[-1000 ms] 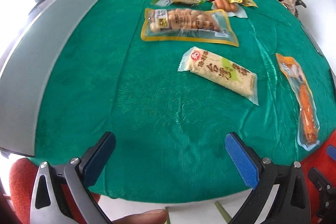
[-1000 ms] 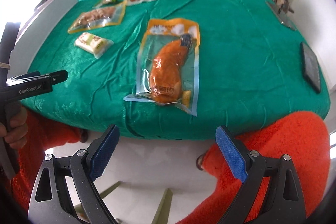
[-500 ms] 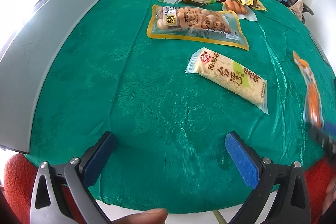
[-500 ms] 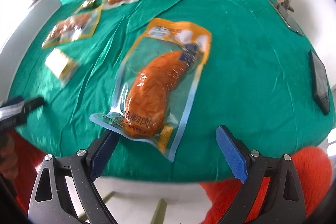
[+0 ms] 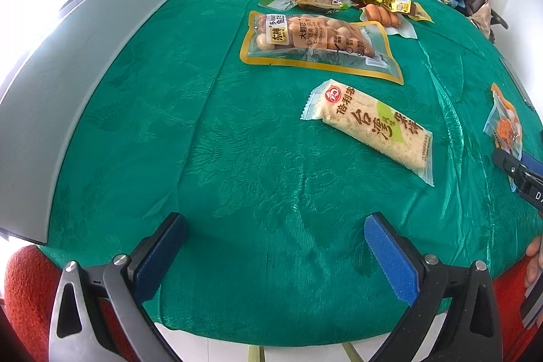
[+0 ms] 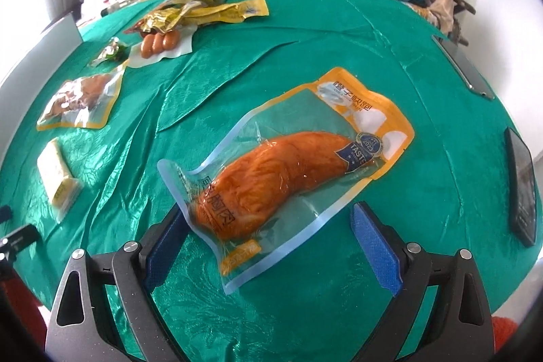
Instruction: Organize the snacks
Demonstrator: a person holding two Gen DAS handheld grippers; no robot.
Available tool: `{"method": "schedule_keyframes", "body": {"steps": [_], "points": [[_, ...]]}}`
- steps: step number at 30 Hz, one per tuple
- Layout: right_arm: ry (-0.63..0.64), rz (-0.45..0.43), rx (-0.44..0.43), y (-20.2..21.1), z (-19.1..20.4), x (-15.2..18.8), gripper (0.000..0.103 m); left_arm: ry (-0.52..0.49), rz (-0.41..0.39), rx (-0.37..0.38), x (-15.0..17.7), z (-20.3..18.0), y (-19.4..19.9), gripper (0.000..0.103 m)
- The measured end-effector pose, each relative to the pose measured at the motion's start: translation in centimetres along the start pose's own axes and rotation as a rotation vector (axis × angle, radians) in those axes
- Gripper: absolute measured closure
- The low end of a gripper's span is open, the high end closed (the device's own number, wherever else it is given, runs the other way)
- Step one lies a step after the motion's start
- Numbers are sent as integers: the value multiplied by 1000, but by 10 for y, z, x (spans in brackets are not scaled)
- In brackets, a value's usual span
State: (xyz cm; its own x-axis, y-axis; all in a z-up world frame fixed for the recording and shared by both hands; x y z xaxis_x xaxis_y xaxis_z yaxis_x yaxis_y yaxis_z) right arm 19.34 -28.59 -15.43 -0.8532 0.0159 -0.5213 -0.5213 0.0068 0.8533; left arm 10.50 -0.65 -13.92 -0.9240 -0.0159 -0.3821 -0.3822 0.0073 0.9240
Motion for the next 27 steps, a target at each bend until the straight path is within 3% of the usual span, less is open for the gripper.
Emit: {"method": "schedule_keyframes", "body": {"steps": [9, 27], "points": [[27, -55, -15, -1, 0, 4, 7, 5, -27, -4, 4, 0, 2, 0], [27, -75, -14, -1, 0, 5, 6, 20, -41, -16, 7, 2, 5, 0]]}}
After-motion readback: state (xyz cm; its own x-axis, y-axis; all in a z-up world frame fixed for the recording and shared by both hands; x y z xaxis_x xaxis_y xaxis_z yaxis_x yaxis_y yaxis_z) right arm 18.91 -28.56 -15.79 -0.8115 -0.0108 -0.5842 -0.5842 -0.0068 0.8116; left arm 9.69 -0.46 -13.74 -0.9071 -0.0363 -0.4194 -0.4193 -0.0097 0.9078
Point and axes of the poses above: each gripper's, at about its wrist camera, not at the fingertips, and y roughly against the way its jaws point, z to its left, x to its underside, the point moved 1 cm from there along -y, roughly the way its jaws point, and after that the axes turned 4 degrees about z, right-handed, at the moved point
